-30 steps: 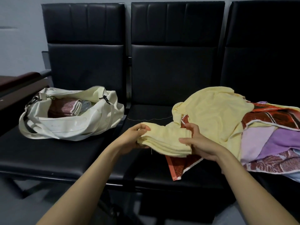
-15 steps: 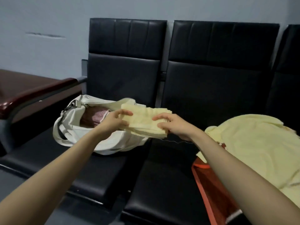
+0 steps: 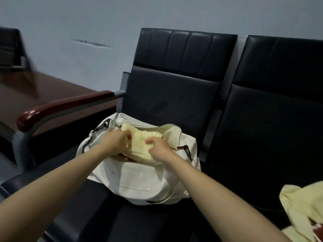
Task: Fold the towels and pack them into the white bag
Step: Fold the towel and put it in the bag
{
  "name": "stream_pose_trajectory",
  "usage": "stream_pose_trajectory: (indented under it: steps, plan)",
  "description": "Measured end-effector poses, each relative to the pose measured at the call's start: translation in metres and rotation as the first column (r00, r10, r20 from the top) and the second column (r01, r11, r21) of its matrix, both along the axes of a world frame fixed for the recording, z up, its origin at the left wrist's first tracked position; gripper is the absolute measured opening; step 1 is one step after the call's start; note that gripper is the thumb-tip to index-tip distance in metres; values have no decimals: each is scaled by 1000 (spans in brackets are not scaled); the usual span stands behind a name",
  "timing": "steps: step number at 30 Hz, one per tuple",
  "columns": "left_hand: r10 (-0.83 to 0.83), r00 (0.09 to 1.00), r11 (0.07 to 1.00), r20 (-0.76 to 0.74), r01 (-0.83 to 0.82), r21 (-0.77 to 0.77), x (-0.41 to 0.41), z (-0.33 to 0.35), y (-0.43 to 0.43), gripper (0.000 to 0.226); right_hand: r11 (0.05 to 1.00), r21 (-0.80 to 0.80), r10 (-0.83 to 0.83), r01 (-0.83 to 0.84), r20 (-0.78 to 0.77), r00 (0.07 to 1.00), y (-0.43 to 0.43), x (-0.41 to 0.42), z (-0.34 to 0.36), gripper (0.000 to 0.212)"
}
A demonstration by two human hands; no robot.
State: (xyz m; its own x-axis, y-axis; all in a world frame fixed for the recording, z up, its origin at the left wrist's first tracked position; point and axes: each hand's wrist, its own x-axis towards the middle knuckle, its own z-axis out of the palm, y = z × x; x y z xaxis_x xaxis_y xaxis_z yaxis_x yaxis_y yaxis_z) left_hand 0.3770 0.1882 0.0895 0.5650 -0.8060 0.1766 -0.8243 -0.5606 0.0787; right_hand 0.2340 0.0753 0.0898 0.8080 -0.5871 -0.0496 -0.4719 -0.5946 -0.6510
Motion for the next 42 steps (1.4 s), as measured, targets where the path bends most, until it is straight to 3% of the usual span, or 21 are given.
stream_pose_trajectory:
  steps: [6,10,13,17,22,29,31,33,36,38,40,42]
  plan:
    - [68,991,992,116,-80,100,12,-15,6,28,997,74,-1,4,-44,999,11,24,-23,46]
    - [-17,946,974,324,-57,219,5,-33,5,28,991,130,-14,21,-56,998,15,28,-39,45]
    - [-57,930,970,362,-34,240,1,-36,4,27,988,150,-32,42,-72,997,14,27,-46,43]
    - [8,974,987,228,-45,157,19,-41,9,26,982,183,-43,47,-27,999,19,33,-51,42]
    - [182,981,982,65,-185,42,42,-19,21,24,978,203,-70,53,81,994,38,54,-43,50]
    - [237,934,964,-268,-192,183,57,-21,33,34,992,67,123,-111,-197,973,42,69,-34,44]
    - [249,945,962,-210,-217,166,55,-23,29,31,991,42,132,-125,-241,962,39,69,-39,49]
    - [274,960,956,-46,-267,120,54,-22,25,27,990,50,136,-128,-217,967,39,69,-40,54]
    - [259,950,958,172,-275,80,54,-16,22,24,972,213,105,-96,-31,994,38,72,-43,50]
    - [205,938,961,278,-247,125,49,-12,20,24,946,292,144,-140,6,990,41,73,-43,49]
    - [139,930,964,340,-205,168,35,-8,17,26,951,240,216,-197,-59,975,43,75,-43,48]
    - [95,956,970,276,-152,191,25,-8,12,29,953,190,261,-237,-112,959,43,75,-42,46]
